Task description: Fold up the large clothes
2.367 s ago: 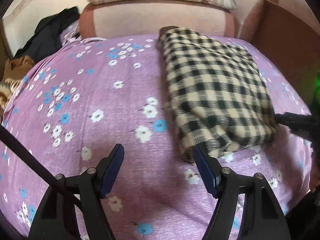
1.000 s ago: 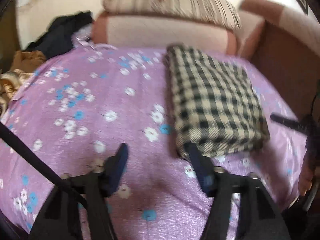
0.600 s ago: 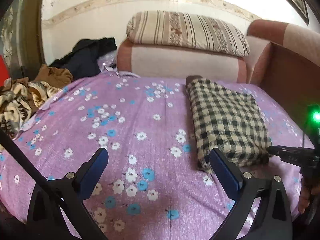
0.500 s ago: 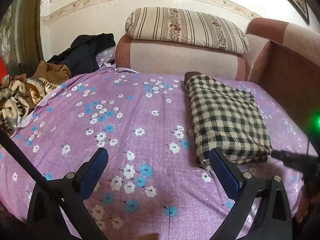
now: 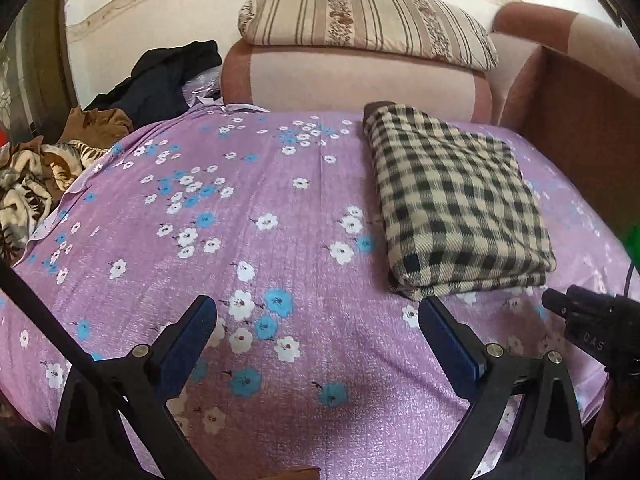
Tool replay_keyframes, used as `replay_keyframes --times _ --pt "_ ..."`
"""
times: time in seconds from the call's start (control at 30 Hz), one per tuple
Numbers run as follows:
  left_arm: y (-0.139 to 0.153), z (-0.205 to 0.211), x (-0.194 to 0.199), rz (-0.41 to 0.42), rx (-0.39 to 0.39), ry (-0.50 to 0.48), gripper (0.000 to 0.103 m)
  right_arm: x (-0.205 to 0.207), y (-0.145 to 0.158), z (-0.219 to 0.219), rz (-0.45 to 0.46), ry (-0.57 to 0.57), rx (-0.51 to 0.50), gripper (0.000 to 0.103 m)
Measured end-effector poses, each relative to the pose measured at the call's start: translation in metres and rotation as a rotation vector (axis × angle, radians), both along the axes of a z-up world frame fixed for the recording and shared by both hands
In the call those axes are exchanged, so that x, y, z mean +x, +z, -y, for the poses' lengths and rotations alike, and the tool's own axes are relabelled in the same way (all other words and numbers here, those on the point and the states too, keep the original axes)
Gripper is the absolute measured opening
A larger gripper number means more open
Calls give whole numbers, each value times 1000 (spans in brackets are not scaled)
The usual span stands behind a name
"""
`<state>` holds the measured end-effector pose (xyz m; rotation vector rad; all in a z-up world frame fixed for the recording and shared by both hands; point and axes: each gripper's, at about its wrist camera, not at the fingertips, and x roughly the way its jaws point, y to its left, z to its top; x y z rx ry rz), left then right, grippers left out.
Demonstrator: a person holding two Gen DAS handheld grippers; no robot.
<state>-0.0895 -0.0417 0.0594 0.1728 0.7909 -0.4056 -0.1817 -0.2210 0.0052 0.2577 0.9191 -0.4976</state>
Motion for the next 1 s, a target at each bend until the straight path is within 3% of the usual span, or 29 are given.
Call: replay_keyframes --times 0.3,1.0 --pt "-14 2 4 -34 32 1 100 7 -5 -13 -33 37 -76 52" --pt "-30 -1 12 -114 49 7 100 15 -14 -21 -81 44 -122 54"
